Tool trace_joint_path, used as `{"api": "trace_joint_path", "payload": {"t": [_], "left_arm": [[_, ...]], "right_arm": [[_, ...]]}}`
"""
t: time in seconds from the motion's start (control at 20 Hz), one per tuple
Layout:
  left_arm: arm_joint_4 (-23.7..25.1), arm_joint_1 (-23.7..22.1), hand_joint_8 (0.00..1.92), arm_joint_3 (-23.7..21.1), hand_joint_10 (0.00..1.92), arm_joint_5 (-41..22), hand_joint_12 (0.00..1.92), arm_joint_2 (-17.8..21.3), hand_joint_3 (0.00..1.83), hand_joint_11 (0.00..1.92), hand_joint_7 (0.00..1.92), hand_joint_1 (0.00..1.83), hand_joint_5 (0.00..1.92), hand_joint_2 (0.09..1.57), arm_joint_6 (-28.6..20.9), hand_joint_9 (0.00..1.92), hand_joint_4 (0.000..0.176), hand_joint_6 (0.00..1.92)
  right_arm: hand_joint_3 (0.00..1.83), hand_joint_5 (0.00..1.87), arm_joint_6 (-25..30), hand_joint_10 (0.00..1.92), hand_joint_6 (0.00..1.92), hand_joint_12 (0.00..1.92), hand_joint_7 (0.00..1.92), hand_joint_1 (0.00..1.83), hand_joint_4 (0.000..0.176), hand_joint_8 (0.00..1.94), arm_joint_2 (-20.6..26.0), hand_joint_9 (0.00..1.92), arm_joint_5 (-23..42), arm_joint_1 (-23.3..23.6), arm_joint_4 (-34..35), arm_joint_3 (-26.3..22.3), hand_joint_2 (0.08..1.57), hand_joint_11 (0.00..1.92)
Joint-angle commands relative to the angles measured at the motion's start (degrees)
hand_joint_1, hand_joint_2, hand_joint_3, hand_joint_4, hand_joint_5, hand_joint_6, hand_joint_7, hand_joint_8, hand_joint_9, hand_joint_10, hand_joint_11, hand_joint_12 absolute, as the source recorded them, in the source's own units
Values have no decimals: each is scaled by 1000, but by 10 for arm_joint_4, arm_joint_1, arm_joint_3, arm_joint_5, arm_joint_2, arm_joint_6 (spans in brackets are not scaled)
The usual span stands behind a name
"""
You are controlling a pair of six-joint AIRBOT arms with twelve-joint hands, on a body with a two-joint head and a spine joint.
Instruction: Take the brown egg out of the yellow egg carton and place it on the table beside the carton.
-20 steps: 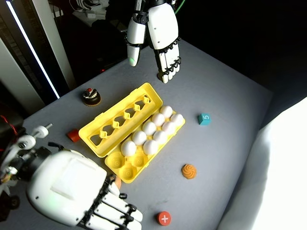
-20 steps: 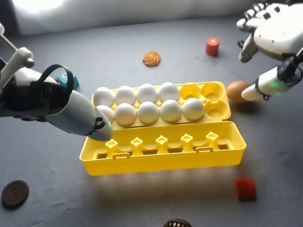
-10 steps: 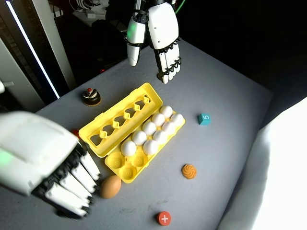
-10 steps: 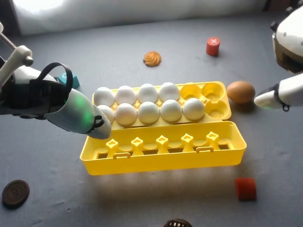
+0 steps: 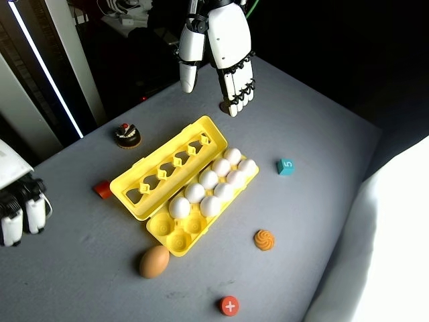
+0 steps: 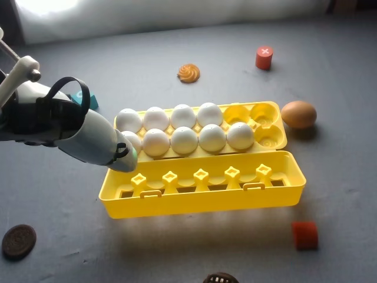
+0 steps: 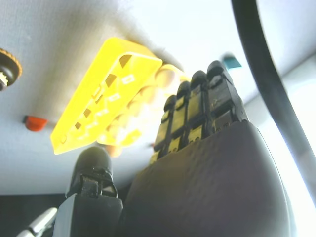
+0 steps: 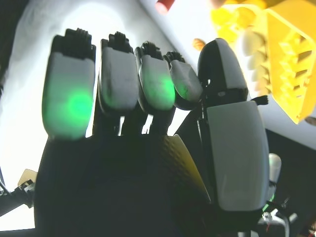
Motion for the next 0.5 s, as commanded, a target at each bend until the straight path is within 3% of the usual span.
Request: {"api": "trace_joint_path", "payload": {"t": [0.0, 0.1, 0.3, 0.35, 0.4, 0.45], "left_arm": [[30, -8, 10, 0, 10, -13, 0, 0, 0, 0, 59, 0, 33, 1253, 2, 33, 0, 8], [30, -8, 2, 0, 5, -13, 0, 0, 1, 0, 43, 0, 21, 1256, 2, 23, 0, 2], [29, -7, 4, -1, 5, -13, 5, 0, 0, 8, 35, 0, 15, 1246, 2, 22, 0, 0], [29, -7, 6, -1, 5, -13, 3, 0, 0, 2, 41, 0, 32, 1248, 2, 23, 0, 8], [29, -7, 0, -1, 0, -13, 1, 0, 0, 0, 11, 0, 17, 1242, 2, 4, 0, 1], [29, -7, 0, -1, 0, -13, 0, 0, 0, 0, 1, 0, 3, 1244, 2, 0, 0, 0]], "right_arm": [[4, 1266, -8, 1921, 1921, 1921, 1313, 919, 171, 1941, 10, 1328, 35, 11, -39, -4, 1420, 1554], [6, 1122, -8, 1921, 1921, 1921, 1105, 822, 175, 1941, 19, 1121, 33, 13, -59, -21, 1431, 1363], [1, 1066, 28, 1921, 1921, 1921, 1022, 844, 160, 1941, 19, 976, 29, 8, -69, -26, 1412, 1284], [0, 1049, 28, 1921, 1921, 1921, 995, 843, 90, 1941, 19, 945, 27, 8, -70, -26, 1418, 1210], [0, 1038, 32, 1921, 1921, 1890, 957, 834, 3, 1941, 19, 869, 21, 8, -75, -26, 1431, 1036], [0, 1026, 33, 1921, 1921, 1887, 928, 824, 0, 1941, 19, 822, 17, 7, -78, -26, 1434, 957]]}}
